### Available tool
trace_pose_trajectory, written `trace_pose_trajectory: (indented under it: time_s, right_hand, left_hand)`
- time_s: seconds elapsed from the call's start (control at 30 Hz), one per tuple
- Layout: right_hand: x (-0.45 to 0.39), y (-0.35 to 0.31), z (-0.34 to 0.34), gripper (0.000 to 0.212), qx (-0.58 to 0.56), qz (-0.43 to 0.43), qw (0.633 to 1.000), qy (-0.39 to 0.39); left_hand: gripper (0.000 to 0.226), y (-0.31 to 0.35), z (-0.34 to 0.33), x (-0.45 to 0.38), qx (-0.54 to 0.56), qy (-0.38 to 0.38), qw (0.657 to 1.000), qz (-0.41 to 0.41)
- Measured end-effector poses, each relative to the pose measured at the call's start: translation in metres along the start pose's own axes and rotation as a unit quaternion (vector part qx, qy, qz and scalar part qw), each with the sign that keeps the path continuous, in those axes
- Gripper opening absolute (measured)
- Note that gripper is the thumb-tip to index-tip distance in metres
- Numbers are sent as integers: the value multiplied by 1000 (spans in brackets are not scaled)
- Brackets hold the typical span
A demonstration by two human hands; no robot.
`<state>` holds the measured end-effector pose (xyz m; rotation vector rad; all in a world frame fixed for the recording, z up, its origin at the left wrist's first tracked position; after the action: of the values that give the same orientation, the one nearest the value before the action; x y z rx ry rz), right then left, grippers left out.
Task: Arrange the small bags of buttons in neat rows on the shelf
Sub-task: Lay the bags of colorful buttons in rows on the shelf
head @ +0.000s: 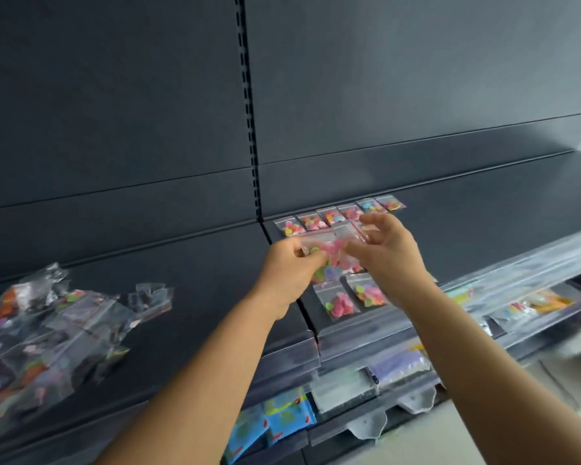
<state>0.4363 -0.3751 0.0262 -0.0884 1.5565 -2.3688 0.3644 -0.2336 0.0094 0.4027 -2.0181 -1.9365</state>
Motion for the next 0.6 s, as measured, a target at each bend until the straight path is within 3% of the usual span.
trace_pose_trajectory:
  time_s: [0.1,0.27,0.4,0.5,0.6]
  right_hand:
    - [-9,22,30,38,-50,-37,998,-10]
    - [-25,51,54,1,-153,-96,983,-35]
    - [-48,65,74,25,-129,-94,987,13]
    - [-69,73,88,25,-123,-102,986,37]
    - [-92,78,104,18,-41,-95,992,68]
  left_hand:
    - [7,0,-41,-8,37,11,999,4]
    - [9,-7,-88,-30,49,16,999,16]
    - [3,-13,-113,-59,42,0,999,26]
    - [8,-17,-129,-85,31,-11,999,28]
    - [4,-16,-138,-114,1,2,1000,12]
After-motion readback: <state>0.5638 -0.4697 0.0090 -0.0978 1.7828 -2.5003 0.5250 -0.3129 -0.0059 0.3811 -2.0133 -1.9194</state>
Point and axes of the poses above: each hand's wrist, its own x-axis away from the middle knuckle, its own z-axis out of the back of the hand, y = z × x, the point moved 5 cm from there along -x, towards the middle knuckle, and after that the axes turned 11 degrees about x, right-handed, at the moved point
